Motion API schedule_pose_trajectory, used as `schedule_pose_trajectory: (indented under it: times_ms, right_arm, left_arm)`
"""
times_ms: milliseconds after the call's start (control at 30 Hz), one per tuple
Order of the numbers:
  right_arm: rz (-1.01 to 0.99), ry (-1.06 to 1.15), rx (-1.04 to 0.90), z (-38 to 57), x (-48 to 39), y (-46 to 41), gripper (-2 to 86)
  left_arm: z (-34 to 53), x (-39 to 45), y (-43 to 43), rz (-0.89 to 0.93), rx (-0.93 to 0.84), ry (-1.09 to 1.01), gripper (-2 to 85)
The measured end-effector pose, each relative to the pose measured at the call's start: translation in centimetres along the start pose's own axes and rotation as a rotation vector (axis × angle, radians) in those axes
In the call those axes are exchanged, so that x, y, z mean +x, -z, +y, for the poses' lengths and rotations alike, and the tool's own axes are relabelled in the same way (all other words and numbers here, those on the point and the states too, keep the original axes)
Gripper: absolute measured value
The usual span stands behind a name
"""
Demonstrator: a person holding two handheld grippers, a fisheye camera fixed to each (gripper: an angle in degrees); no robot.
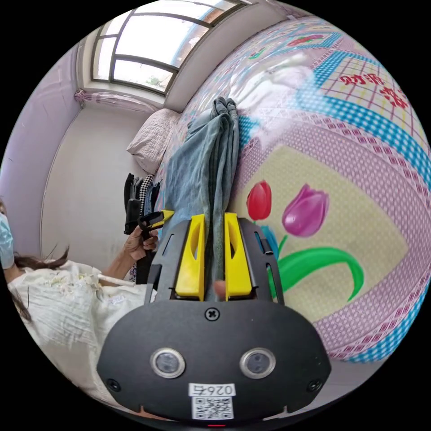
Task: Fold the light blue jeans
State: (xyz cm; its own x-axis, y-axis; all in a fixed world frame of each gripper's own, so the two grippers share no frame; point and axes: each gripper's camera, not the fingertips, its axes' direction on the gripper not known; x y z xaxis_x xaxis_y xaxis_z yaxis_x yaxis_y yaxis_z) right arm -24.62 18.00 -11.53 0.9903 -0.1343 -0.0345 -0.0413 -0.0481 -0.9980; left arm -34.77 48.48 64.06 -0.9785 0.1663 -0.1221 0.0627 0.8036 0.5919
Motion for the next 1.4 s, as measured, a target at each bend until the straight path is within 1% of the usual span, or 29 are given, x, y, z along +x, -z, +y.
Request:
schedule_pose_trajectory:
  times_ms: [33,100,167,233,267,333,400,467,567,633,667,733,767,867,900,1000,1133,1167,1233,1300,1400]
  right_arm:
    - [-0.016,-0.004,0.008,1.0,0.3,0.6,6.3]
    - [-0.019,0.004,0.042,1.7,0.8,2.0,8.4]
    - [-0.019,0.02,0.096,1.9,1.5,3.7,10.3]
    - [-0.027,0.037,0.114,0.9,2.9,5.1,11.8]
    - [-0.026,0.045,0.105,0.5,3.2,5.1,11.6]
    - [-0.065,0.078,0.047,-1.2,4.3,4.3,11.0]
    - [-0.136,0.093,-0.002,-2.6,5.0,3.0,9.9]
    - [-0.166,0.115,-0.059,-3.7,5.1,1.2,9.0]
    - [-0.144,0.135,-0.108,-4.9,5.2,-0.1,10.0]
    - [-0.193,0.143,-0.138,-4.9,6.1,0.3,10.7]
    - [-0.186,0.136,-0.133,-4.9,6.5,0.6,10.6]
    - [-0.129,0.091,-0.045,-4.0,8.4,2.4,9.0]
    - [-0.13,0.082,-0.04,-3.8,8.9,2.5,8.7]
    - [-0.19,0.078,-0.082,-4.0,10.6,0.8,6.6]
    - [-0.222,0.092,-0.128,-4.4,10.6,-1.0,5.9]
    - [-0.172,0.119,-0.158,-5.0,10.3,-3.8,4.3]
    - [-0.114,0.131,-0.159,-4.1,11.0,-5.2,2.5]
    - [-0.092,0.14,-0.153,-3.9,10.8,-5.3,2.3]
    - [0.03,0.21,-0.13,-2.7,8.9,-5.8,1.9]
    - [0.105,0.279,-0.121,-1.6,7.3,-6.1,1.8]
    - [0.167,0.371,-0.111,0.1,5.6,-6.7,1.8]
  left_arm:
    - [0.4,-0.1,0.5,0.002,0.01,0.009,8.7]
    - [1.3,-0.7,2.8,0.002,0.068,0.054,14.2]
    - [1.1,-0.7,4.5,-0.029,0.113,0.031,16.8]
    - [0.2,-0.4,5.3,-0.041,0.107,-0.011,18.2]
    - [-0.7,-0.1,5.2,-0.028,0.075,-0.041,18.4]
    - [-2.0,0.5,4.3,-0.007,0.022,-0.088,18.0]
    - [-3.6,1.1,2.4,0.056,-0.046,-0.138,16.7]
    - [-4.6,1.5,0.8,0.103,-0.093,-0.151,15.0]
    - [-5.4,2.0,0.4,0.048,-0.141,-0.161,12.4]
    - [-5.2,2.0,0.5,0.051,-0.143,-0.155,12.3]
    - [-5.0,2.2,0.6,0.041,-0.135,-0.149,12.7]
    - [-4.6,2.9,0.6,0.025,-0.126,-0.163,13.1]
    - [-4.4,3.3,0.5,0.017,-0.121,-0.172,13.0]
    - [-4.3,3.9,0.2,-0.006,-0.127,-0.173,10.8]
    - [-4.5,4.1,-0.1,-0.03,-0.14,-0.174,9.9]
    - [-4.8,4.7,-0.7,-0.061,-0.171,-0.167,8.4]
    - [-4.5,5.5,-1.4,-0.073,-0.167,-0.122,7.4]
    - [-4.0,6.6,-1.5,-0.116,-0.145,-0.146,7.1]
    - [-3.0,8.9,-1.9,-0.209,-0.118,-0.201,6.8]
    - [-1.7,11.5,-2.5,-0.313,-0.105,-0.252,6.7]
    - [0.0,12.8,-2.7,-0.329,-0.063,-0.249,6.6]
